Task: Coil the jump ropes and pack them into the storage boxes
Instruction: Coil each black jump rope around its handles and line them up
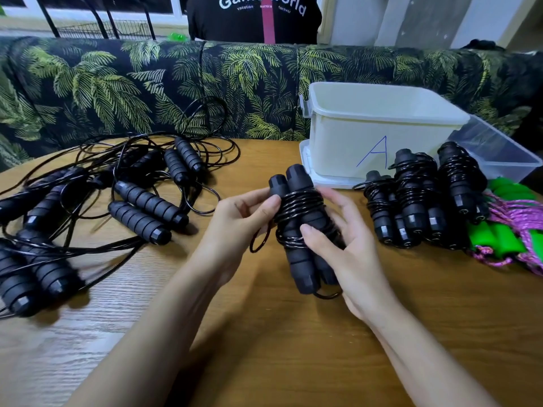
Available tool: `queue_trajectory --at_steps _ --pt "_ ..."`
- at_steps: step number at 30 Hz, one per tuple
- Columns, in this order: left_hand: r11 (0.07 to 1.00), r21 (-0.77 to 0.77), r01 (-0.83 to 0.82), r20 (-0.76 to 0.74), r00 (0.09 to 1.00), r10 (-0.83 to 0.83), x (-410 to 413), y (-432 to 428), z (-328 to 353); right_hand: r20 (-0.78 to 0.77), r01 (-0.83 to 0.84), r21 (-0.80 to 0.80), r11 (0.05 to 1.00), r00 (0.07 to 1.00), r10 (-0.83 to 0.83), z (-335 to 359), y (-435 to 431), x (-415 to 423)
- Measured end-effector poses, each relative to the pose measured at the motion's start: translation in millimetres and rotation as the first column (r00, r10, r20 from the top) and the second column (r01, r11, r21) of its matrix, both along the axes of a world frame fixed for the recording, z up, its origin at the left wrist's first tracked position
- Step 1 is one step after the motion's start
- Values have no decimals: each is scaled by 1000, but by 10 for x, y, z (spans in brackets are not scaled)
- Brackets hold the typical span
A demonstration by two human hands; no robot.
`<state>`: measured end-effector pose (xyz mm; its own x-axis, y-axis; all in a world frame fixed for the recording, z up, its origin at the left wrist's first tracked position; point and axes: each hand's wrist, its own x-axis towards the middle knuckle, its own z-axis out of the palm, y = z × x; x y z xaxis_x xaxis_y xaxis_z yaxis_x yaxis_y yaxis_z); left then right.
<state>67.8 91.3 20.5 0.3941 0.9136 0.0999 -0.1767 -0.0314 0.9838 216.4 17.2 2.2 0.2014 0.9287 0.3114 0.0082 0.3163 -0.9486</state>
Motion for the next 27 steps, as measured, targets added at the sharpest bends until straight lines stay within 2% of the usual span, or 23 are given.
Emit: queue_trajectory --at_steps 3,6,9,11,14,16,19,21,24,26,27 --pt "996 -22 -81 45 996 82 11 14 -44 190 60 16 998 980 -62 -31 31 0" --pt "986 -20 -167 54 984 168 58 -11 -65 454 181 106 978 866 -210 -110 73 -2" --pt "971 23 -237 51 971 235 96 -38 -108 608 223 174 959 742 -283 -178 62 -74" --pt "964 46 -261 66 964 257 111 -64 -122 730 271 219 937 591 -342 -208 48 -146" --pt "964 113 -240 60 970 235 147 -128 -116 870 381 258 888 308 -385 -203 53 -225" --pt "968 166 -187 38 982 184 157 -145 -106 884 422 292 859 225 -411 -207 68 -215" --pt "968 245 -45 -50 997 59 144 -96 -132 866 424 294 857 262 -426 -200 78 -97" --pt "966 256 39 -90 996 -16 121 -58 -154 840 399 286 871 334 -428 -192 65 -20" --pt "962 235 137 -75 990 -123 91 -9 -148 774 362 272 892 468 -426 -160 50 36" --pt "949 270 161 -110 985 -136 83 2 -145 738 367 272 890 514 -438 -145 51 49" --pt "933 335 130 -159 984 -80 80 6 -154 725 372 272 887 527 -443 -142 52 52"
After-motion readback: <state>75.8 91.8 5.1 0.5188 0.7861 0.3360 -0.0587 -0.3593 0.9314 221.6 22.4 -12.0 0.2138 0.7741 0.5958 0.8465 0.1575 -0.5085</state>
